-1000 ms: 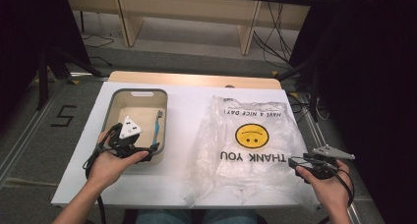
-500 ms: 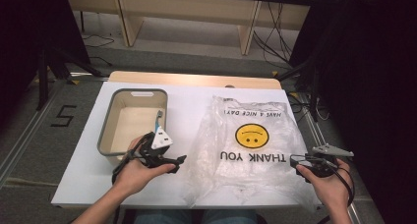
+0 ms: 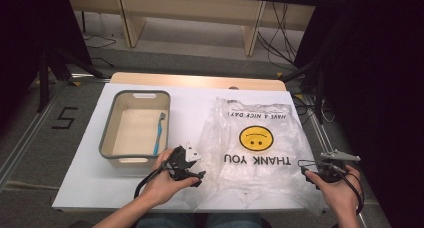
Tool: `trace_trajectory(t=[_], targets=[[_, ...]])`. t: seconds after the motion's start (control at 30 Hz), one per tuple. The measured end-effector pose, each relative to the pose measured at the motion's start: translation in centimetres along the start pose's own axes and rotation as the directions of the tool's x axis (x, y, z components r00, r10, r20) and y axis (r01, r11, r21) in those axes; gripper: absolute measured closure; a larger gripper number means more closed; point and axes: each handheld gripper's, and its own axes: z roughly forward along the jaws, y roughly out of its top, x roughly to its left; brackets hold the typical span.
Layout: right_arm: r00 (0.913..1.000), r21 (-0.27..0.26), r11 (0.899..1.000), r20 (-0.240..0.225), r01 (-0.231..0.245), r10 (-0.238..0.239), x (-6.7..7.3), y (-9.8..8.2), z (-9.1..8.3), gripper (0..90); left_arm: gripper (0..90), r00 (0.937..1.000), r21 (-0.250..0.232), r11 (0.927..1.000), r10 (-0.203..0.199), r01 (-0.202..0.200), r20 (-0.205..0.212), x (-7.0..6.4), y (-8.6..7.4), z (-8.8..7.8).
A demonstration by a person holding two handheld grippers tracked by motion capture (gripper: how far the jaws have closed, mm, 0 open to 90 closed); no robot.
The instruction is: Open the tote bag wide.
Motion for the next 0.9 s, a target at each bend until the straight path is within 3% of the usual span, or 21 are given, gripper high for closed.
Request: trace_trajectory(t=[0.27, 0.53, 0.7, 0.9], targets=[[0.9994, 0.048, 0.998, 0.021, -0.029, 0.028, -0.7, -0.7, 0.6, 36.6, 38.3, 0.9999, 0.065, 0.9978, -0.012, 0.012, 0.001, -0.3, -0.5, 1.1], [0.9991, 0.102, 0.994, 0.010, -0.043, 0.042, -1.1, -1.4, 1.3, 41.9, 48.2, 0.9983, 0.137, 0.9897, -0.045, 0.040, 0.036, -0.1, -0.9, 2.1], [0.9985, 0.124, 0.991, -0.011, -0.052, 0.054, -1.1, -1.5, 1.4, 49.6, 57.7, 0.9972, 0.153, 0.9864, -0.067, 0.061, 0.034, 0.0, -0.7, 2.1], [0.9973, 0.148, 0.988, -0.052, -0.043, 0.052, -0.8, -1.4, 1.5, 66.7, 70.7, 0.9978, 0.168, 0.9841, -0.062, 0.058, 0.020, 0.0, -0.4, 2.2]])
